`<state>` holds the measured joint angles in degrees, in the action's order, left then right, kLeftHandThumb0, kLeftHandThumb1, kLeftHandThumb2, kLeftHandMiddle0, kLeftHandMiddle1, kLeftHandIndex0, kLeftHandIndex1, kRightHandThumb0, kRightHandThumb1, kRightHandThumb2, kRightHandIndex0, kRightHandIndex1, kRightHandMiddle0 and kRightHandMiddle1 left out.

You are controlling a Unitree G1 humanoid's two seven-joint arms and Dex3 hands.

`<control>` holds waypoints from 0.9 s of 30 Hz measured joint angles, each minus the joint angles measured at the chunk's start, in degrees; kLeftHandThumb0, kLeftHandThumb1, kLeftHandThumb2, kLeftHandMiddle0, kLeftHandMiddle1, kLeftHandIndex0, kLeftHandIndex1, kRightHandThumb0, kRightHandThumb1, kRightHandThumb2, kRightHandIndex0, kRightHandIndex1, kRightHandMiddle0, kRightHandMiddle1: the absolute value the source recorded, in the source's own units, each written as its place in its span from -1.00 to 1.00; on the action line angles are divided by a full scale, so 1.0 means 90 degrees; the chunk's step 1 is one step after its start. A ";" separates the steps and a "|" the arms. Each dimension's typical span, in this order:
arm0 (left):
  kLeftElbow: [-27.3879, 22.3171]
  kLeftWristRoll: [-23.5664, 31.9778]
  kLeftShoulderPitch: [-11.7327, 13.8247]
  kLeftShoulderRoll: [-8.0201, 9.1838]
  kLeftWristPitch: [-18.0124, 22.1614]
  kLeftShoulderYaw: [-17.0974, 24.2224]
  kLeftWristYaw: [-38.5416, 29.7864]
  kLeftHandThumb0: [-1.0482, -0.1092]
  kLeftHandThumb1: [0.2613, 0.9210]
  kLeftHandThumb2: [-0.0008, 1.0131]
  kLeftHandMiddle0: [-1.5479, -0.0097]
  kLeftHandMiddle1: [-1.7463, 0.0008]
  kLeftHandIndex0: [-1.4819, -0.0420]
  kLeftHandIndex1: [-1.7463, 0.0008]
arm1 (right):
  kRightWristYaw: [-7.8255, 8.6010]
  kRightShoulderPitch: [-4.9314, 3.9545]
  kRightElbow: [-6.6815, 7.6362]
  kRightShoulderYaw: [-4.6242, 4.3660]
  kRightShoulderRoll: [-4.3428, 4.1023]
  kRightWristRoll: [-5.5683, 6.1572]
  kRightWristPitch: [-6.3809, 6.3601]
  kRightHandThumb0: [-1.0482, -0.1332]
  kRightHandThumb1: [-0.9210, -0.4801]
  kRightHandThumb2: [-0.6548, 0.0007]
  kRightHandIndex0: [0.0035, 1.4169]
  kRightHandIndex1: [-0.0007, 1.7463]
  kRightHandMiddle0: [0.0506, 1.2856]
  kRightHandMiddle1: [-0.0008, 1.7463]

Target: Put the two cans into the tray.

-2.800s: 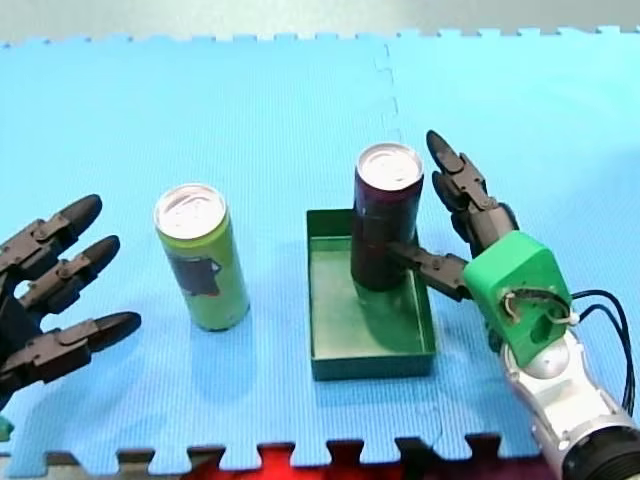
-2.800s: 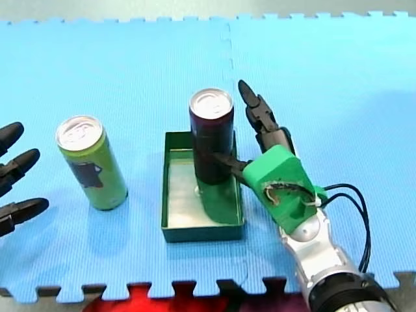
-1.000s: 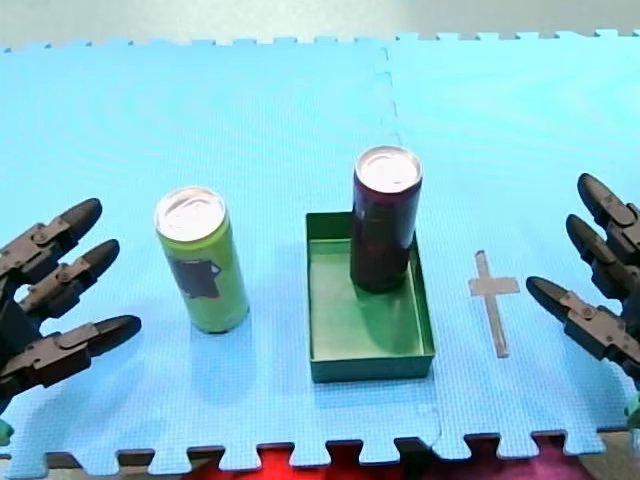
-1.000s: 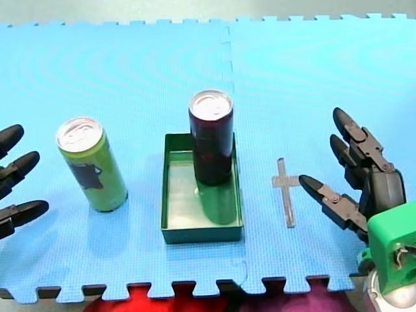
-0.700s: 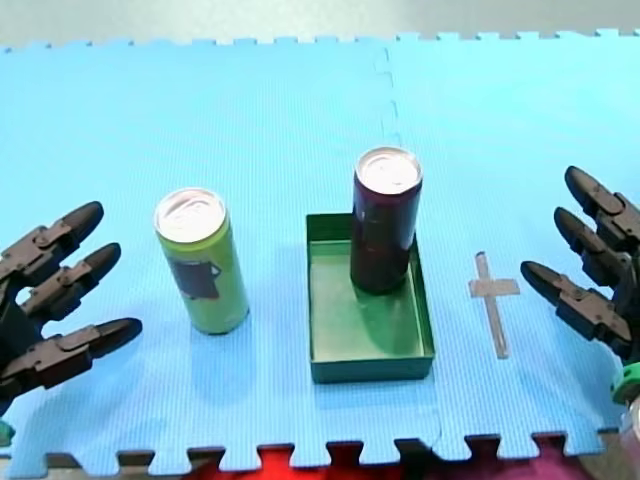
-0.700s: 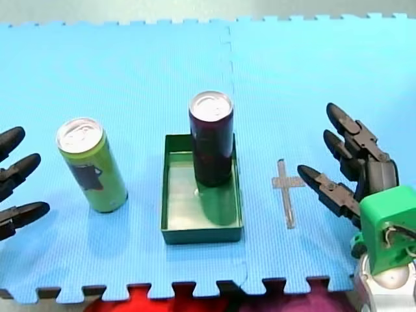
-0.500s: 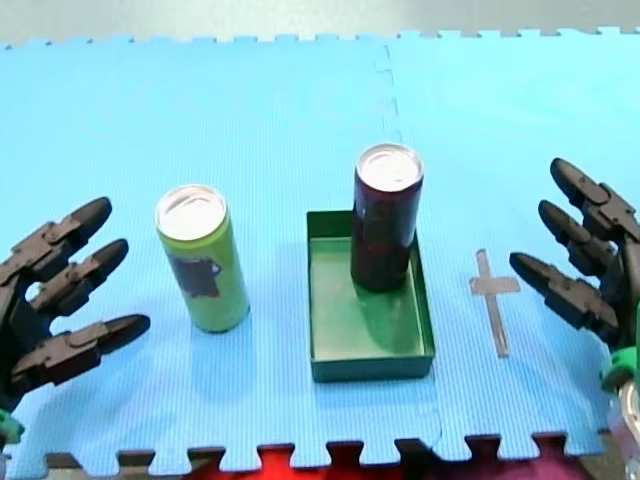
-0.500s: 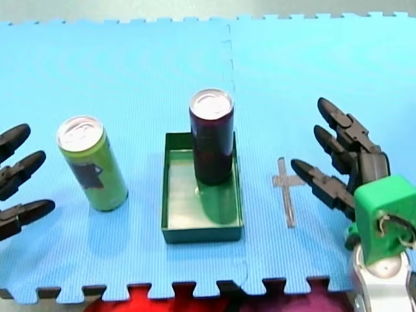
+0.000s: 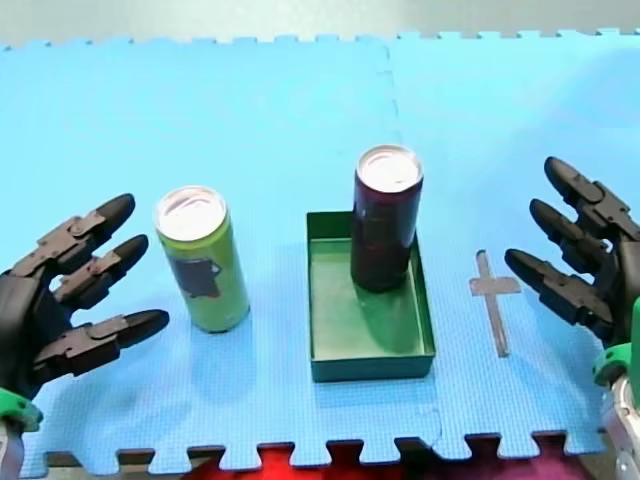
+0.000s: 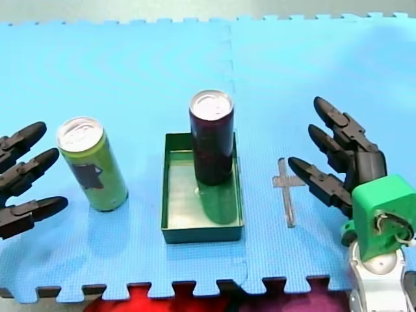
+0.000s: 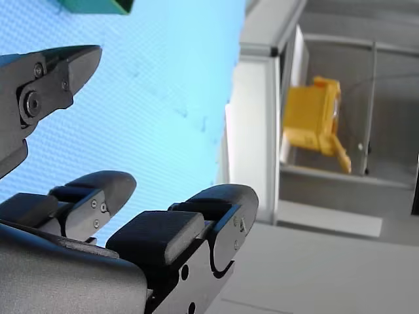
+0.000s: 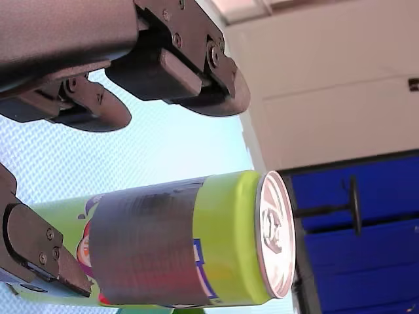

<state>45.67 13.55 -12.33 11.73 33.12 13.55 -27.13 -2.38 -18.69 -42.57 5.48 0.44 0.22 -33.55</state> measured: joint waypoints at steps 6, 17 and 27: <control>0.0667 0.0003 -0.0345 0.0029 0.0264 0.0023 -0.0184 -0.41 0.10 -1.00 0.55 1.00 0.58 1.00 | 0.0032 -0.0006 -0.0088 0.0045 -0.0030 0.0055 -0.0026 -0.23 -0.18 1.00 -0.03 -0.99 -0.08 -1.00; 0.1119 -0.0034 -0.0521 0.0122 0.0465 0.0000 -0.0540 -0.49 0.08 -1.00 0.64 1.00 0.65 1.00 | -0.0008 -0.0112 -0.0318 0.0110 -0.0053 0.0064 -0.0026 -0.25 -0.15 1.00 -0.05 -1.00 -0.11 -1.00; 0.0905 -0.0139 -0.0513 0.0222 0.0216 -0.0109 -0.0699 -0.57 0.05 -1.00 0.69 1.00 0.69 1.00 | -0.0031 -0.0133 -0.0357 0.0139 -0.0042 0.0089 0.0011 -0.27 -0.12 1.00 -0.09 -1.00 -0.14 -1.00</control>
<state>53.81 12.31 -16.94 13.73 35.05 12.57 -33.42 -2.66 -19.89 -45.78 6.73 0.07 1.02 -33.45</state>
